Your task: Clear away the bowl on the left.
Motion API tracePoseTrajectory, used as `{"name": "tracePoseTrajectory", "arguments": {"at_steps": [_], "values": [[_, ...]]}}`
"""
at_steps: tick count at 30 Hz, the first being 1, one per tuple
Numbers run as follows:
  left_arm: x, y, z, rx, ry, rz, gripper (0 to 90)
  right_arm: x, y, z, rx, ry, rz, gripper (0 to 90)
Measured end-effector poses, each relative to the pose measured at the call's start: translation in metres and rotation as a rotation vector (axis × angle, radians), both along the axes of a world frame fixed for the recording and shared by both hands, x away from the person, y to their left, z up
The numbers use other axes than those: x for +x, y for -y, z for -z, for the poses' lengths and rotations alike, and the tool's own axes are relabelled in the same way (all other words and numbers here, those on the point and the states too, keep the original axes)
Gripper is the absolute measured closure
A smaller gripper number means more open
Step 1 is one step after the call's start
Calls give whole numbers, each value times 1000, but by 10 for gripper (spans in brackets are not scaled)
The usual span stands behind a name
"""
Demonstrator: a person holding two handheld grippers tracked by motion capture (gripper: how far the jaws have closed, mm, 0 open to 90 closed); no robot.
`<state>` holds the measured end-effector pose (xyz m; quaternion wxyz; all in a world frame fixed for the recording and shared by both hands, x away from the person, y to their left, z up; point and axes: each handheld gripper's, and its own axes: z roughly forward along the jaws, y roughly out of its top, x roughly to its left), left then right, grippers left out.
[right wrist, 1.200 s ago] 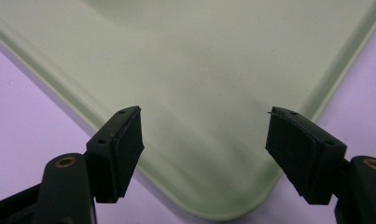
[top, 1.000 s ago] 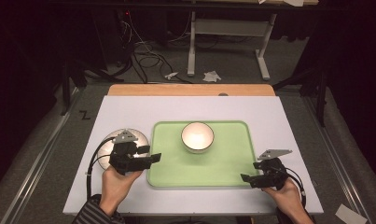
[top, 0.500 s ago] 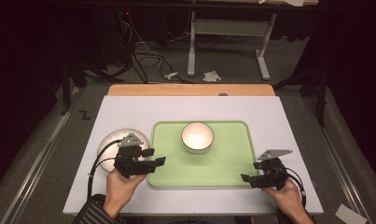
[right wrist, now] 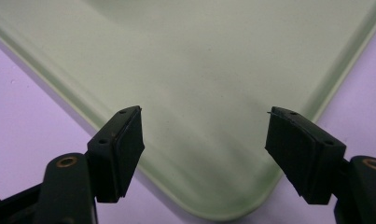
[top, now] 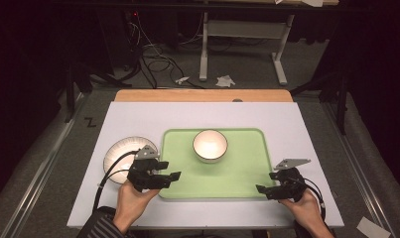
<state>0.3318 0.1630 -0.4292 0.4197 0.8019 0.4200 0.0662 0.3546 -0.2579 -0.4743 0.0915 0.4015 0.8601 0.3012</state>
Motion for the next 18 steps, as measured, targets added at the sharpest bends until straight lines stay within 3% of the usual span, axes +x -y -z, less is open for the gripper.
{"name": "tracePoseTrajectory", "arguments": {"at_steps": [12, 18], "values": [[7, 9, 10, 27, 4, 6, 402, 0, -1, 1, -3, -8, 3, 292], [11, 14, 17, 49, -23, 16, 398, 0, -1, 1, -4, -8, -3, 294]]}}
